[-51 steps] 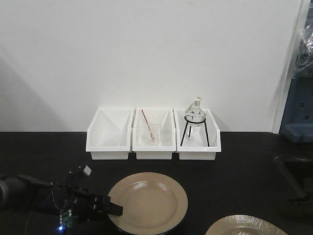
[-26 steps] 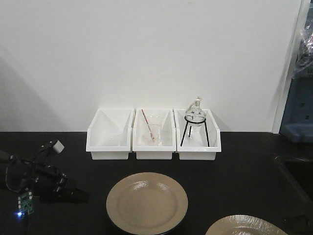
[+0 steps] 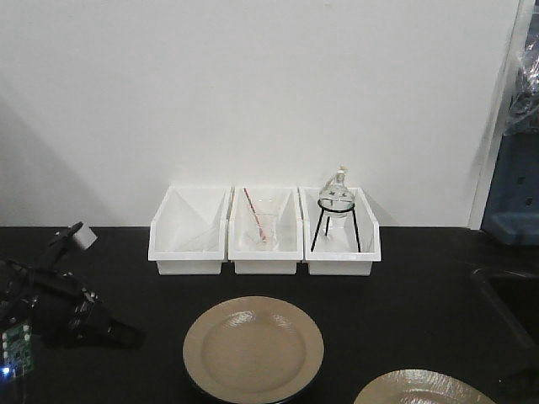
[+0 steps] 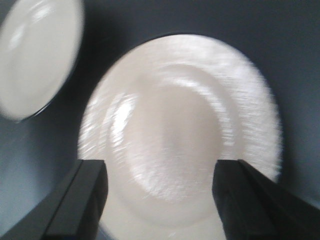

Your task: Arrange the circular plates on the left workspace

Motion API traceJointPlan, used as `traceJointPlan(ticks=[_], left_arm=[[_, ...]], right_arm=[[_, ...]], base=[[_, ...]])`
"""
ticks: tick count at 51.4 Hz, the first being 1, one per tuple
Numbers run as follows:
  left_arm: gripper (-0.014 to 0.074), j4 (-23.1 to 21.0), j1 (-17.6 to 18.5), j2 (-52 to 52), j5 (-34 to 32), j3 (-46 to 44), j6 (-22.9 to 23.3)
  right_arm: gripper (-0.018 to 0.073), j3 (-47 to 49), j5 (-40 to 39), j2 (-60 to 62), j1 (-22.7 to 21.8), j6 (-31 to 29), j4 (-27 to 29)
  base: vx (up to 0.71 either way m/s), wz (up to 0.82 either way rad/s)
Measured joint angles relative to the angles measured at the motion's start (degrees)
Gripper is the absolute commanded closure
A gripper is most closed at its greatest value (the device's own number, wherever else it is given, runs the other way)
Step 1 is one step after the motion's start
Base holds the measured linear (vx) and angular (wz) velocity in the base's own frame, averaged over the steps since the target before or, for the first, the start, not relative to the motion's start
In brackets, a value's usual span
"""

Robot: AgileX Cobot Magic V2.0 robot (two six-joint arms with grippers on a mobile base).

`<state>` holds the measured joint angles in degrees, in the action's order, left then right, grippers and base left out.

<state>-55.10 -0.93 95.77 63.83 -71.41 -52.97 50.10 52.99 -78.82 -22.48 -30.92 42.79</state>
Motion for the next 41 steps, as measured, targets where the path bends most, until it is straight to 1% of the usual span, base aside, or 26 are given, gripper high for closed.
traceJointPlan(ticks=[4,9,14,18,25,32,37,41], left_arm=[[0.0597,0.0,0.0,-2.8,-3.0,4.6,-0.9],[0.0597,-0.1,0.0,-6.6,-7.1,10.8,-3.0],[0.0597,-0.2,0.0,-11.4,-11.3,17.8,-5.2],[0.0597,-0.3,0.0,-15.8,-14.7,22.9,-6.0],[0.0597,-0.4,0.0,-22.1,-17.8,29.6,-7.0],[0.0597,-0.9,0.0,-27.0,-20.1,32.5,-7.4],[0.0597,-1.9,0.0,-28.6,-20.8,32.7,-7.5],[0.0597,-2.3,0.0,-29.0,-20.9,32.7,-7.5]], right_arm=[[0.0066,0.0,-1.5,-2.0,0.0,4.6,-3.0],[0.0071,0.0,-1.5,-6.0,0.0,6.8,-4.6],[0.0071,0.1,-1.2,-10.6,0.0,7.0,-5.0],[0.0071,0.1,-1.0,-13.4,0.0,6.8,-5.6],[0.0071,0.2,-1.0,-15.9,0.0,6.8,-8.4],[0.0071,0.3,-1.4,-16.2,0.0,6.8,-10.2],[0.0071,0.3,-1.8,-16.6,0.0,6.8,-10.0],[0.0071,0.3,-1.8,-17.9,0.0,6.3,-8.7]], base=[[0.0,0.0],[0.0,0.0],[0.0,0.0],[0.0,0.0],[0.0,0.0],[0.0,0.0],[0.0,0.0],[0.0,0.0]])
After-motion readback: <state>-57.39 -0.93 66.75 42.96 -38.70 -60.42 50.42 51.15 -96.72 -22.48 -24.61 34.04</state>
